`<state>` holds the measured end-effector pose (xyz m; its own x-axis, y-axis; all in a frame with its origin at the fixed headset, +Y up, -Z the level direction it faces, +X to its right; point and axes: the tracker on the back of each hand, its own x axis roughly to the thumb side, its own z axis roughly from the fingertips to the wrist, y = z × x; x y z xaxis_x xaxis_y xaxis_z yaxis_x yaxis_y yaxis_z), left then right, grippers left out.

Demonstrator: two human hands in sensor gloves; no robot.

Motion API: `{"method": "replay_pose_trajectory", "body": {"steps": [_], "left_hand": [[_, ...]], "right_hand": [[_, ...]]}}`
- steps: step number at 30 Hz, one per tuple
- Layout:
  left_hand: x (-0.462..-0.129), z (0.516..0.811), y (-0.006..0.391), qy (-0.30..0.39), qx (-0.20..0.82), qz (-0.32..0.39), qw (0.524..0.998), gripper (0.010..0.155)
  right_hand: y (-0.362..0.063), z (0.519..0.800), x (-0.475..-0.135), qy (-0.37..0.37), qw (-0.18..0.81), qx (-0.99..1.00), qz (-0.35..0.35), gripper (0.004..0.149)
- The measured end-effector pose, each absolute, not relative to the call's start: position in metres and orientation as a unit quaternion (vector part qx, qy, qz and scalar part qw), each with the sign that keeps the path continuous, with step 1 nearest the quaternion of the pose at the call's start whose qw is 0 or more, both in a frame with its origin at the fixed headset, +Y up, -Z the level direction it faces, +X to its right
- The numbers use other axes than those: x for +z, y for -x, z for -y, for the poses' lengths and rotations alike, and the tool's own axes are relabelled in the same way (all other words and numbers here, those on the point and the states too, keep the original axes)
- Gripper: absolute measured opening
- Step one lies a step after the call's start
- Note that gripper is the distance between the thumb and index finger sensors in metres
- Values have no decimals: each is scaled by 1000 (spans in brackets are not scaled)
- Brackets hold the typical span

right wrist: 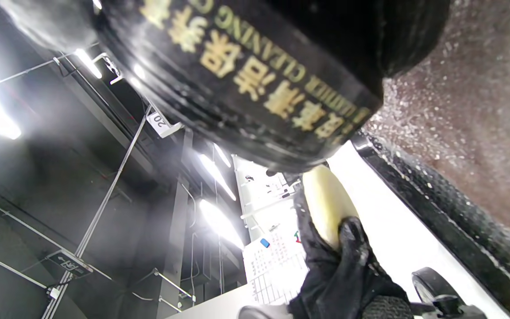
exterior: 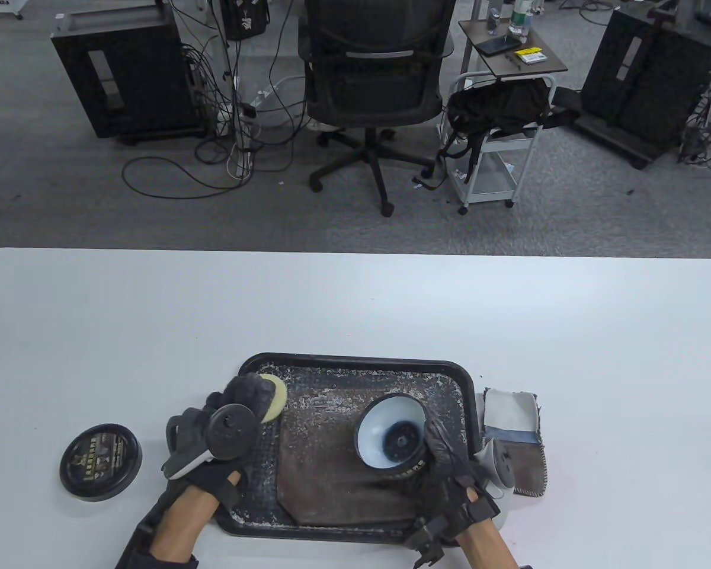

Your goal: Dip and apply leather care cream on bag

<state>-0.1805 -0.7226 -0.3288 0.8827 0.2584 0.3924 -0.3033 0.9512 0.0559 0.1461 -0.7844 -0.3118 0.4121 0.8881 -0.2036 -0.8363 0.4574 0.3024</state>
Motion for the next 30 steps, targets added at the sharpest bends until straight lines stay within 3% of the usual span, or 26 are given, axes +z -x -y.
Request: {"method": "replay_pose_trajectory", "body": {"steps": [5,15,22,30], "left_hand": [[-310,719,141,-49,208,287,934,64],[-286,717,99,-72,159,401,899,64],[-284,719,94,-67,173,419,889,64],[-276,722,84,-97,111,423,894,64]], "right_hand": [[-135,786,-311,-83,818,538,-186,100],[-112,788,-307,-95,792,562,-220,99],[-107,785,-303,-99,796,557,-218,100],[-107,779,-300,-97,783,585,-186,100]]}}
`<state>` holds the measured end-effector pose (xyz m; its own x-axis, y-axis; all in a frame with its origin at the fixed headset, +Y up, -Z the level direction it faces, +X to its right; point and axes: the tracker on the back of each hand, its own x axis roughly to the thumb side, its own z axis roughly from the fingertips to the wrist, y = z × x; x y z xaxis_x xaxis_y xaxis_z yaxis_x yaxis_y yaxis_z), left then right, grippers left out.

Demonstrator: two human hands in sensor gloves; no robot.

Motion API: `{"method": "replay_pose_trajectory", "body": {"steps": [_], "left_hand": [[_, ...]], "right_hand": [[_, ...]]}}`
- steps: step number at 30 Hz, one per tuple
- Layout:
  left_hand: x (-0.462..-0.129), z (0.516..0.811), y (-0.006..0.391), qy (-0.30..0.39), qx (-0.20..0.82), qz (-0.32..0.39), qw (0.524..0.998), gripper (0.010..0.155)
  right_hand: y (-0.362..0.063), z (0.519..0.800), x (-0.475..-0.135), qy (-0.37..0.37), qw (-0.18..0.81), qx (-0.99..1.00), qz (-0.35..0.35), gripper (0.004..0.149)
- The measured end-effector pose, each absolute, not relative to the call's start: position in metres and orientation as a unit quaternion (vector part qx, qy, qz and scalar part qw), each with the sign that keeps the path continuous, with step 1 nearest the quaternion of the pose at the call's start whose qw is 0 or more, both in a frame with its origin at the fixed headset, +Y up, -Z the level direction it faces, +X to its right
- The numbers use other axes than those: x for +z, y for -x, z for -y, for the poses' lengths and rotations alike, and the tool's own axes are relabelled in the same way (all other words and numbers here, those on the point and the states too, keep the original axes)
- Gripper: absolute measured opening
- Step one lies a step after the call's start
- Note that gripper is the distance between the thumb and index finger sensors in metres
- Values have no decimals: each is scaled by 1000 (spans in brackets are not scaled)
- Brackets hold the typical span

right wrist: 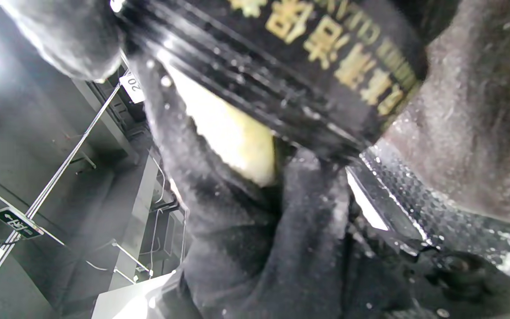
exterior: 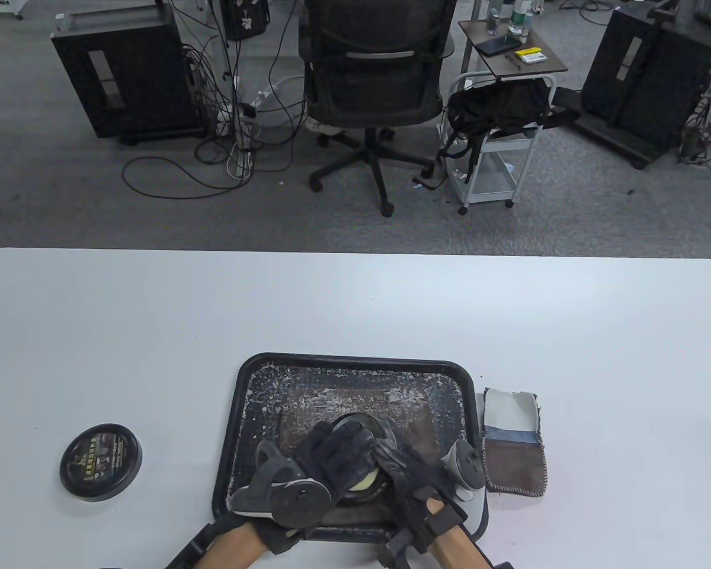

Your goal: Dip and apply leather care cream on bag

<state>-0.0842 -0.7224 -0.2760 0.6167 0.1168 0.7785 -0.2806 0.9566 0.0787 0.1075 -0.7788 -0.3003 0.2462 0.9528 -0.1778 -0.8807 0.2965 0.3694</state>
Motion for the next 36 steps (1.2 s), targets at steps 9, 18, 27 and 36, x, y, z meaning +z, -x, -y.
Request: {"method": "replay_pose_trajectory", "body": {"steps": [9,18,27,36], "left_hand": [[-275,724,75,-102,96,384,912,63],[-275,724,76,-39,227,226,947,60],[-283,733,87,6,296,206,933,60],[-283,726,89,-59,267,339,900,56]], "right_hand": [[-106,770,-295,-78,764,624,-144,98],[-95,766,-288,-65,724,674,-127,98],[-90,767,-284,-53,699,703,-123,98],[-99,769,-286,-56,756,637,-138,97]]}}
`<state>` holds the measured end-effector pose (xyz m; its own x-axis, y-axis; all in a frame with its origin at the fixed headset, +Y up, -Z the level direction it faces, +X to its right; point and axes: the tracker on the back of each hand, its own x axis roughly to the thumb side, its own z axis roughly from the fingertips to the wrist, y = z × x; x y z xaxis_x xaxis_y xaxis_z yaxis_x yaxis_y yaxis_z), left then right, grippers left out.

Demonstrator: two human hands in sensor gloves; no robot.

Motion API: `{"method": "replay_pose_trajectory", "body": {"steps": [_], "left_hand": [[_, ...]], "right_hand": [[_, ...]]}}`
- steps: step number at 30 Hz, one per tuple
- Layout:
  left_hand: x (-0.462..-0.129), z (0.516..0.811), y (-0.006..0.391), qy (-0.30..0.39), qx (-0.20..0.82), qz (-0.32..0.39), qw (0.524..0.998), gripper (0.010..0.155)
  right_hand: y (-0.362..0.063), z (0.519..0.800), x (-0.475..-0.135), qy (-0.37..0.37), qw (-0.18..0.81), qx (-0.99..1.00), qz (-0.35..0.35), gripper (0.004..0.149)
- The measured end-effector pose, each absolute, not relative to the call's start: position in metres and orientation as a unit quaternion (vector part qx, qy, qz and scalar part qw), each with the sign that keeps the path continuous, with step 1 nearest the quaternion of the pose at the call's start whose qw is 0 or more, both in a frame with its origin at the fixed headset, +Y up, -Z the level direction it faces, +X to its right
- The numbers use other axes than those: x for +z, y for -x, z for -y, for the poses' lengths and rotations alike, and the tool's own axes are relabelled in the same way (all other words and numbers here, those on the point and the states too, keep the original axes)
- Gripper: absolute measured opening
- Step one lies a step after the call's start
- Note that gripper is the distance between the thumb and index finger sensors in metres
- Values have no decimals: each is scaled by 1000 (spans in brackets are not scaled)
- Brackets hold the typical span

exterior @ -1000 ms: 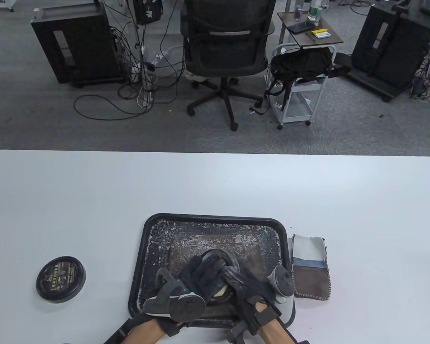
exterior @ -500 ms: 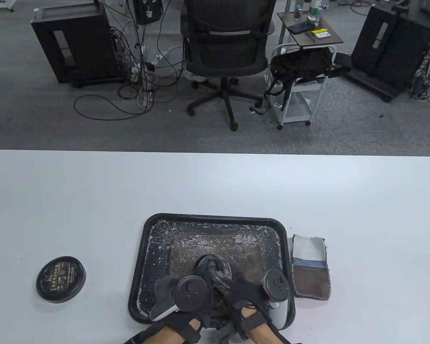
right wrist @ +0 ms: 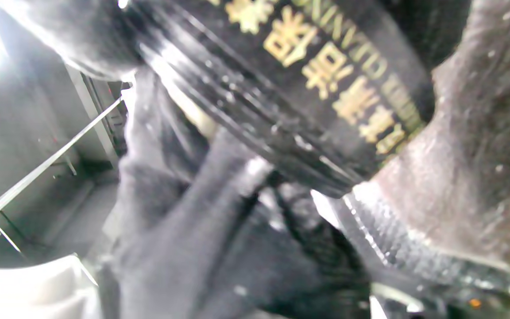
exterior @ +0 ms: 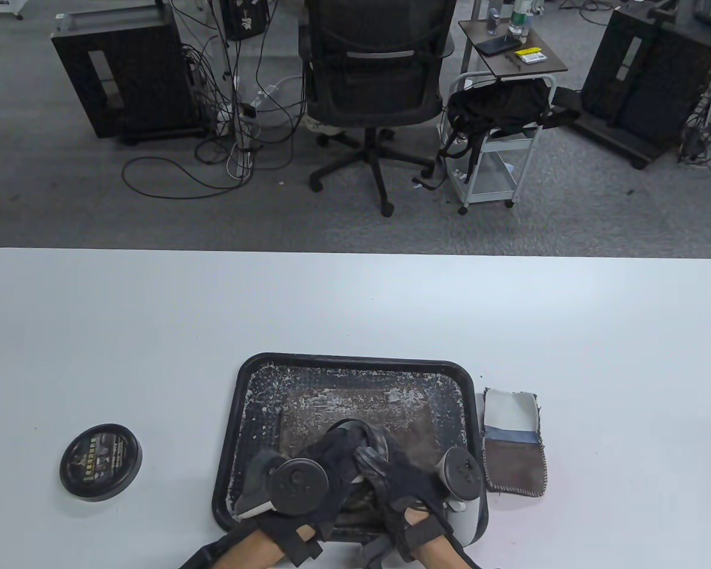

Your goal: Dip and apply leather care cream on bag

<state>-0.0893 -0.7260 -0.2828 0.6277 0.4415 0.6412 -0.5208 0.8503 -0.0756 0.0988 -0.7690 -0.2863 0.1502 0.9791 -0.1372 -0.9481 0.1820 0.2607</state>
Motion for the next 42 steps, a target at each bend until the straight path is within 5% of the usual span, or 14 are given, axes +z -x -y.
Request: {"method": "replay_pose_trajectory", "body": {"steps": [8,15,21,29,35,42], "left_hand": [[-279,719,92,-53,229,403,884,55],[-273,720,79,-98,184,309,928,54],[-283,732,82,-14,268,218,938,55],[-284,734,85,-36,301,304,903,57],[-278,727,88,-28,250,412,876,56],[-275,728,82,-42,186,381,905,56]], "right_hand": [[-99,772,-289,-81,785,591,-169,96],[-96,763,-285,-72,728,671,-121,98],[-92,760,-281,-55,675,729,-103,98],[-101,755,-284,-60,669,736,-87,96],[-107,771,-290,-76,741,646,-164,95],[-102,772,-289,-68,736,653,-165,96]]}}
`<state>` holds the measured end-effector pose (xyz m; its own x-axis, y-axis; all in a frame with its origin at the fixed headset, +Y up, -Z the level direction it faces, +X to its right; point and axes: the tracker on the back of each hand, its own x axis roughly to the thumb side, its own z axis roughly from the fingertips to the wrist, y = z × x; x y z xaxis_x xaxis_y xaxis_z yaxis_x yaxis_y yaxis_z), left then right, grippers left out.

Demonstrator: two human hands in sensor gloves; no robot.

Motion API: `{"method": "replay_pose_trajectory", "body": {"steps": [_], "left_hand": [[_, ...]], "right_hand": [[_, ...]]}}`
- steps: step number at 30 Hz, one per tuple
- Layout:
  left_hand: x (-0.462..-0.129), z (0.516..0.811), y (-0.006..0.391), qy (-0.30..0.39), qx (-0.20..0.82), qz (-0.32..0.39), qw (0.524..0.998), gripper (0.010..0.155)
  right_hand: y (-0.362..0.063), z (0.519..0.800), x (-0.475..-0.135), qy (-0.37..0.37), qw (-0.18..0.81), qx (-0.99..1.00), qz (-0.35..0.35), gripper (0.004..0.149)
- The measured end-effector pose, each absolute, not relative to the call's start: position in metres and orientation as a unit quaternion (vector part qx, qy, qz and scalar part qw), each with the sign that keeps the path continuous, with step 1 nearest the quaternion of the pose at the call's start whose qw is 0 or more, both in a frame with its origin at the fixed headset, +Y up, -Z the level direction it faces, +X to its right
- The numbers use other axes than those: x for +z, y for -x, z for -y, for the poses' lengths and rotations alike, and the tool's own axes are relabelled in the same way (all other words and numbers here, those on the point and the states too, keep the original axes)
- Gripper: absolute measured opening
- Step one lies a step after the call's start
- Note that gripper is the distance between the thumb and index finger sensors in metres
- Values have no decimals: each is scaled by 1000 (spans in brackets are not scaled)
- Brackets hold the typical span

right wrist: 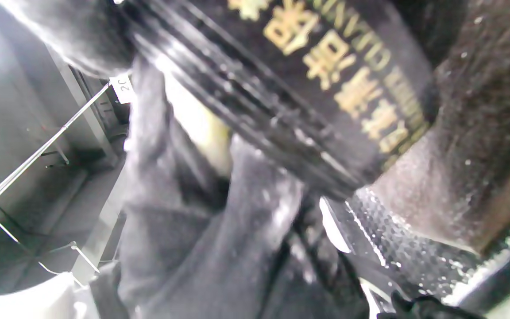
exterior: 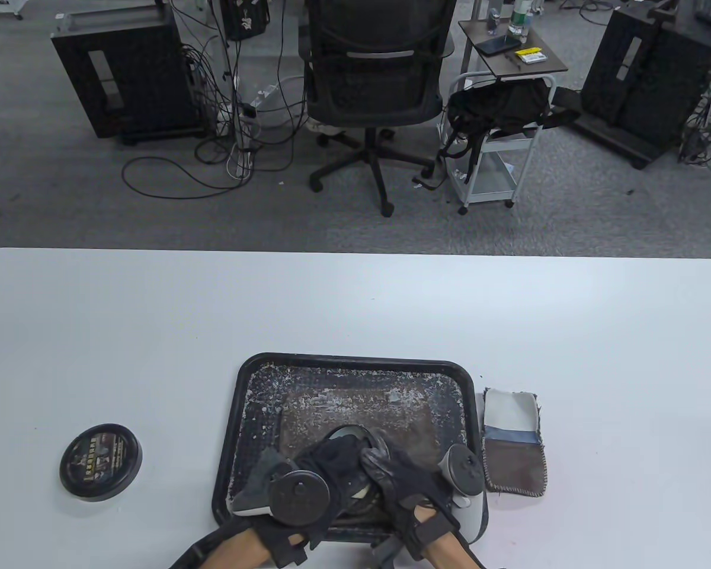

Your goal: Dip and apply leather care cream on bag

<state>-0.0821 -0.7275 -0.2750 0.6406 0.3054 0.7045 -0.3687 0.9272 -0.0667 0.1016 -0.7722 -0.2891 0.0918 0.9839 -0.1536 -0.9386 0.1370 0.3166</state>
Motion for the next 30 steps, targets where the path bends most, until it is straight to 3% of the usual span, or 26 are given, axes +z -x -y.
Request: {"method": "replay_pose_trajectory", "body": {"steps": [4,10,15,24,30], "left_hand": [[-280,732,78,-44,182,307,933,57],[-287,743,81,34,281,234,930,59],[-290,744,84,41,289,298,909,62],[-282,734,83,-4,253,413,875,56],[-275,721,88,-60,247,403,879,54]], "right_hand": [[-96,765,-284,-50,687,714,-126,97],[-94,764,-279,-35,647,753,-115,96],[-97,764,-281,-40,651,750,-113,96],[-111,765,-286,-36,688,712,-140,93],[-134,752,-293,-27,682,726,-78,93]]}}
